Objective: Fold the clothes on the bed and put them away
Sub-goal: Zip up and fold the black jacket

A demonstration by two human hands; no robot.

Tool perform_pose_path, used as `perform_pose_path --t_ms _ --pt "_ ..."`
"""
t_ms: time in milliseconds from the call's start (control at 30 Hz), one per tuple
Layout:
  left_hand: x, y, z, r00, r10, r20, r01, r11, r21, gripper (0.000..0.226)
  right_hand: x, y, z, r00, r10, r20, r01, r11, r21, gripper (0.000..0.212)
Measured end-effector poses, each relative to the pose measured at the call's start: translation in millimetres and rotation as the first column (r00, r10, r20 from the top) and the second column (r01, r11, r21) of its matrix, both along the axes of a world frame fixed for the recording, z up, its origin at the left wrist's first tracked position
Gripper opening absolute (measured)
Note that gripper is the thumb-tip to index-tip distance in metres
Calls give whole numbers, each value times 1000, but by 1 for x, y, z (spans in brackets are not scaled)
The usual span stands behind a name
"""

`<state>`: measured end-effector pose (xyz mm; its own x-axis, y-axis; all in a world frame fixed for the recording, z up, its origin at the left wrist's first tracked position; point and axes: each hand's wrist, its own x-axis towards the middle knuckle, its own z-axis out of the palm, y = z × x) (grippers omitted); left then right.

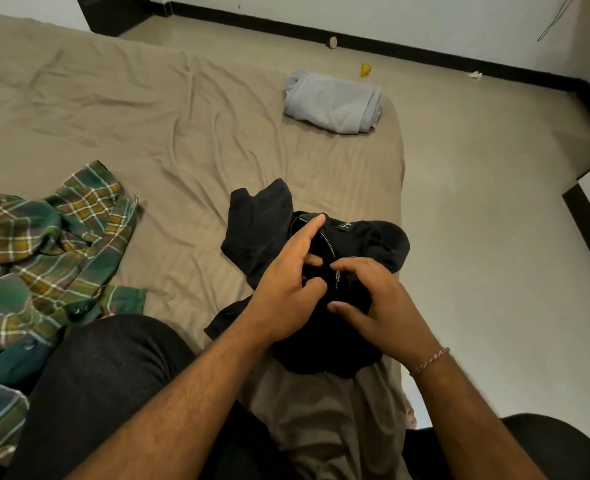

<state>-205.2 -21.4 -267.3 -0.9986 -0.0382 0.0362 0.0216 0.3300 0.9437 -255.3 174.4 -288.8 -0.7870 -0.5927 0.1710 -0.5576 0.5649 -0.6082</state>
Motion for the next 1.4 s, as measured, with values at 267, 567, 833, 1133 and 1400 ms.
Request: perform_pose_path --t_ms 267,567,833,1133,1400 --pt "2 4 -11 953 176 -247 -216 965 -146 57 -5 -6 -7 967 -154 205 188 969 -160 28" --pt "11 7 -17 965 142 -223 -199 944 -261 17 0 -18 -10 949 -187 254 253 932 -259 13" --pt "6 8 -24 996 50 -74 -80 858 -507 25 11 -19 3 962 -198 187 243 934 -261 13" --pt "27 -7 2 898 -429 98 416 754 -509 35 -10 11 25 885 -455 100 454 795 -402 15" --pt "18 -1 -4 985 -173 19 158 847 -507 31 -14 8 5 749 -517 415 662 562 -496 7"
